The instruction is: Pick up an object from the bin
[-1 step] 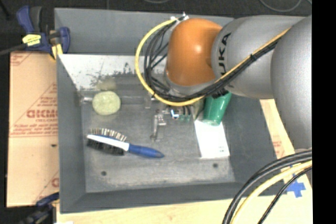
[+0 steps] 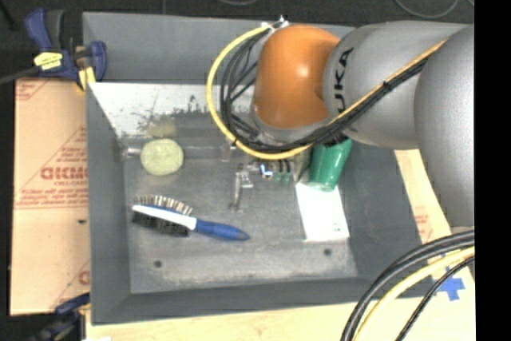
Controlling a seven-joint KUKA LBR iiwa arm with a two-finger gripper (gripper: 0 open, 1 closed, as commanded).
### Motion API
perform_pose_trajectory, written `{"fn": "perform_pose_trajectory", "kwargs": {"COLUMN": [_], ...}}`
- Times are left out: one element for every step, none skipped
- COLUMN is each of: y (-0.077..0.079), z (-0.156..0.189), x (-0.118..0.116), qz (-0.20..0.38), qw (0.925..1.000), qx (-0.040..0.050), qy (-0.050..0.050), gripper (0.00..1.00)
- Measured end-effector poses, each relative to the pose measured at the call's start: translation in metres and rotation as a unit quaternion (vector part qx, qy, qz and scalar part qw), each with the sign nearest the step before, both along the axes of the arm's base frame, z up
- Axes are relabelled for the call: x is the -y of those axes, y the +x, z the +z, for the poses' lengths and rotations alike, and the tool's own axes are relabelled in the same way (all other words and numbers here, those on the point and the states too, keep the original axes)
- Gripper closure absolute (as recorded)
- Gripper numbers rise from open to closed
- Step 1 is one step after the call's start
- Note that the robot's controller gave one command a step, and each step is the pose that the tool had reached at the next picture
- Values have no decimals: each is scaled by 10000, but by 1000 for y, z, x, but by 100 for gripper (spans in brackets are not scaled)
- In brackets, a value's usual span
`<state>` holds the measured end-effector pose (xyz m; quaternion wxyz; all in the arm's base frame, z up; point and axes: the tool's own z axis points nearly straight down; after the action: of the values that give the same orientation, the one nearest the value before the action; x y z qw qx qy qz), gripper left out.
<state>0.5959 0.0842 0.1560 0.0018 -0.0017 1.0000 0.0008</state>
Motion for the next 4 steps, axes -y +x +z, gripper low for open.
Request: {"fn": "perform_pose_trajectory", "kwargs": {"y": [-8,-12,-13,-18], "z": [-41,-36,-19,-85], "x": [-41,-77,-85,-117], "qz": [-814,-303,-225,-1292], "qw": [9967,9995,9997,9916], "qx": [39,-16,5,-7], "qy": [0,-15,3,1], "gripper": [0,0,0,0]}}
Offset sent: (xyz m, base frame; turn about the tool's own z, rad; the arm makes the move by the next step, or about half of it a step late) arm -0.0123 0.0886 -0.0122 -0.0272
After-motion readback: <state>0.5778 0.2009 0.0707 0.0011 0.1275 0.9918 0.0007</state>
